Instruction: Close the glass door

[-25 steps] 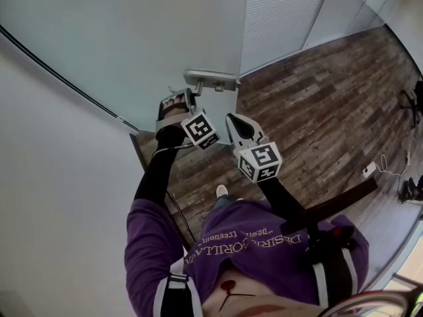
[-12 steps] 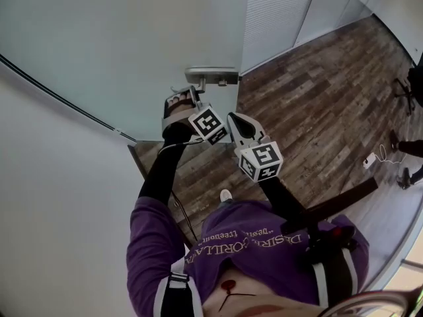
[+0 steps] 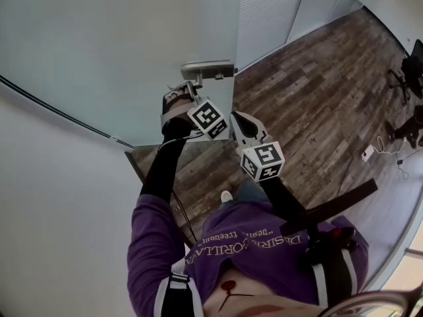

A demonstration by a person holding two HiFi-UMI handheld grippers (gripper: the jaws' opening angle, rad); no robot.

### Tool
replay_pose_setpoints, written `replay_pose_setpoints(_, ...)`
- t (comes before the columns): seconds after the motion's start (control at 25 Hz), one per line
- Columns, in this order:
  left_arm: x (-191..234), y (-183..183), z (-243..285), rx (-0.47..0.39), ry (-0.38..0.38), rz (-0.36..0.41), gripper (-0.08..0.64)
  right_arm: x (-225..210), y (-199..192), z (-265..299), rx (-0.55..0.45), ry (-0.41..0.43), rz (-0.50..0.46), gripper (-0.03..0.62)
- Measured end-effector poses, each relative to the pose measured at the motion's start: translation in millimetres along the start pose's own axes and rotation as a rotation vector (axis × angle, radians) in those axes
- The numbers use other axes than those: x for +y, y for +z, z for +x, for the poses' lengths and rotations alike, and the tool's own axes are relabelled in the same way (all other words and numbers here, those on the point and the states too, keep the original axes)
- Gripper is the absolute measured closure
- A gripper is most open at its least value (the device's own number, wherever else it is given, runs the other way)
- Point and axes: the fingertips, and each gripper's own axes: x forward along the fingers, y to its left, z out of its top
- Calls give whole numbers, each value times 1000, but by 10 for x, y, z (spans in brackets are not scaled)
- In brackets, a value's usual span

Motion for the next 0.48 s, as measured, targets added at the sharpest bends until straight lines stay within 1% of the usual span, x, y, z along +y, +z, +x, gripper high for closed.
replay_pose_setpoints(0.08, 35, 34, 50, 4, -3, -6, 456, -77, 14, 18, 3, -5, 3, 603)
replay_pose_setpoints(0.28, 270, 158, 249, 24, -6, -5, 456, -343, 223, 214, 5, 4, 10, 603)
replay_pose_setpoints(0.48, 325, 204, 381, 41, -16, -34, 454, -606, 405, 354, -11, 24, 0, 603)
